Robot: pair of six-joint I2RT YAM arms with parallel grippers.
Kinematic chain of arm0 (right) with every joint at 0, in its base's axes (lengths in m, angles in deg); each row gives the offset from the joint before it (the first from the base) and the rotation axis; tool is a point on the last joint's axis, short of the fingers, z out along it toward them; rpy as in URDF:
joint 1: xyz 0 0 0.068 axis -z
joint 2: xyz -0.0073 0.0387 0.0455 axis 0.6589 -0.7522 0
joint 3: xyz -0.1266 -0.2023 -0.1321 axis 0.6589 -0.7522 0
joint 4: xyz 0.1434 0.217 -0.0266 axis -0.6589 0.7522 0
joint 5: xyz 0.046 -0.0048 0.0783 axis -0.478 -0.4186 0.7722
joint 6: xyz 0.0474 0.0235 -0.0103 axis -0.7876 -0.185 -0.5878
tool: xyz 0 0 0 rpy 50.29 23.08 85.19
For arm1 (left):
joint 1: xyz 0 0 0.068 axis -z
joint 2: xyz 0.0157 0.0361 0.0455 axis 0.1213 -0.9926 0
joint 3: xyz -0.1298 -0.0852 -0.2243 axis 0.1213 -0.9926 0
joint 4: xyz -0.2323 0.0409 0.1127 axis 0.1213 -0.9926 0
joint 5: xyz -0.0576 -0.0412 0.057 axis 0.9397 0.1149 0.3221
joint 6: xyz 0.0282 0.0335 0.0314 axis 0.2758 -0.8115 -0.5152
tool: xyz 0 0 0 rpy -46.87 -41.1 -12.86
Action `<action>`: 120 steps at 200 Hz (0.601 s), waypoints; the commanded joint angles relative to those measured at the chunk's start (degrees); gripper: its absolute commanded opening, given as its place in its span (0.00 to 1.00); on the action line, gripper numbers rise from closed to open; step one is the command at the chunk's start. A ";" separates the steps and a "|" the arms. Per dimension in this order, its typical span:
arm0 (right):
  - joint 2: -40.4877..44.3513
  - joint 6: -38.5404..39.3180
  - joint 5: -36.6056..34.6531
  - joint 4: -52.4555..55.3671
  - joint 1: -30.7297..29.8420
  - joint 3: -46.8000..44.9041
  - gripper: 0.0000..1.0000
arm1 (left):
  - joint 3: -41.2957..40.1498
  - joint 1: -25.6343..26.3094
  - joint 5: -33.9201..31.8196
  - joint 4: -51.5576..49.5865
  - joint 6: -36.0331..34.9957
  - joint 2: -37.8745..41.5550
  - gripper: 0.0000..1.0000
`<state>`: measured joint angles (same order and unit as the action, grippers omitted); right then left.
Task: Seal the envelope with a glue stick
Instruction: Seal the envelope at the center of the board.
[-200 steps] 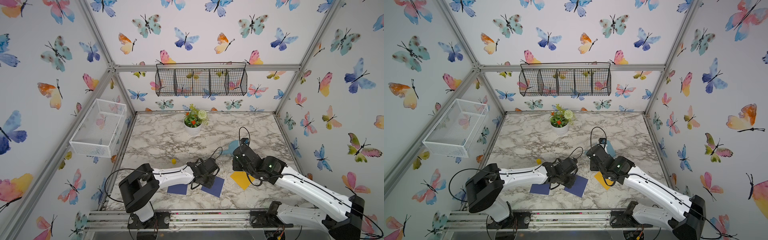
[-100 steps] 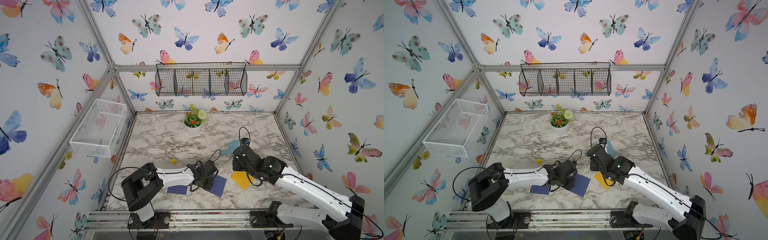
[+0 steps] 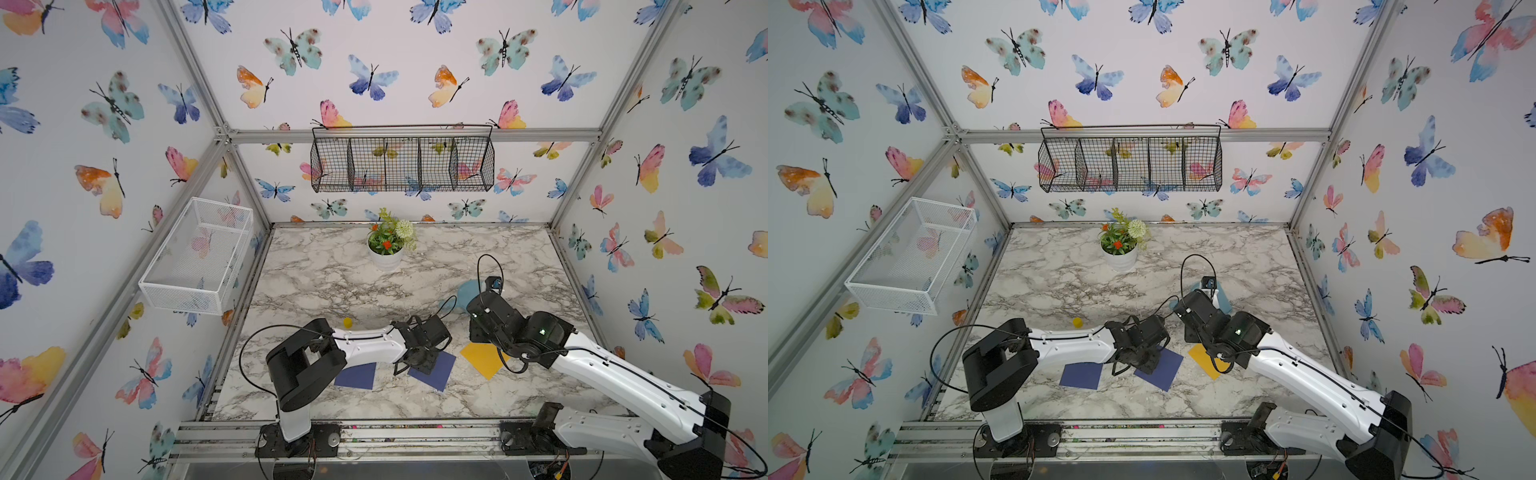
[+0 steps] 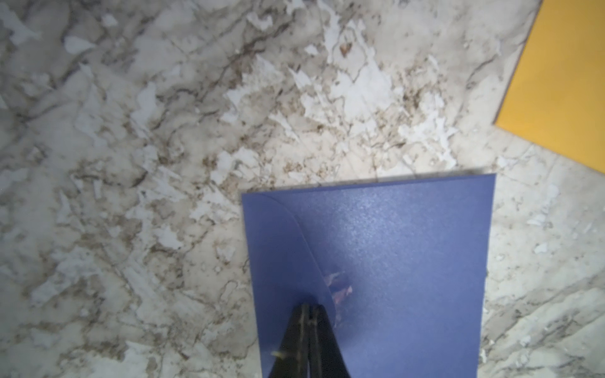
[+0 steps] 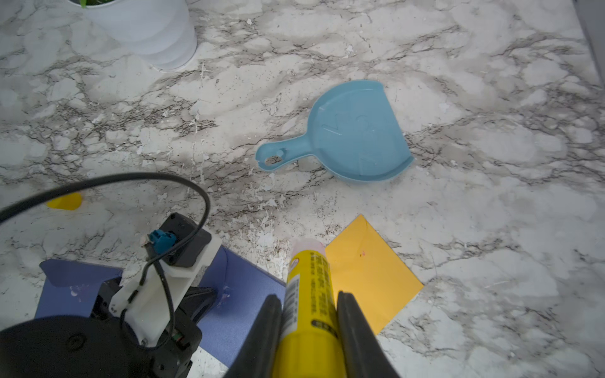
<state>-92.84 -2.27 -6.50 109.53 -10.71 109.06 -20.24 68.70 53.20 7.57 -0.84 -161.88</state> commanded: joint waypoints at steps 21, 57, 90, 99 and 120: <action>3.81 -2.24 -6.50 6.64 1.98 2.19 0.03 | -3.97 0.76 -3.76 -2.05 -0.81 -5.43 0.13; 4.29 -2.06 -6.46 7.13 2.90 2.67 0.03 | -1.73 0.23 -3.90 -0.67 -2.14 -6.38 0.13; 4.47 -2.06 -5.77 6.63 2.96 3.13 0.03 | 1.48 -1.69 -4.29 -0.31 -4.28 -7.64 0.12; 4.45 -1.92 -5.53 6.30 2.97 3.20 0.03 | 2.18 -2.39 -4.30 -0.20 -4.88 -7.98 0.12; 4.32 -1.46 -4.69 5.26 2.97 3.29 0.03 | 4.08 -3.77 -3.98 0.17 -6.44 -8.27 0.12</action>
<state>-88.97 -3.69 -10.87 114.54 -7.93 110.56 -15.97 67.96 50.97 7.51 -4.27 -165.18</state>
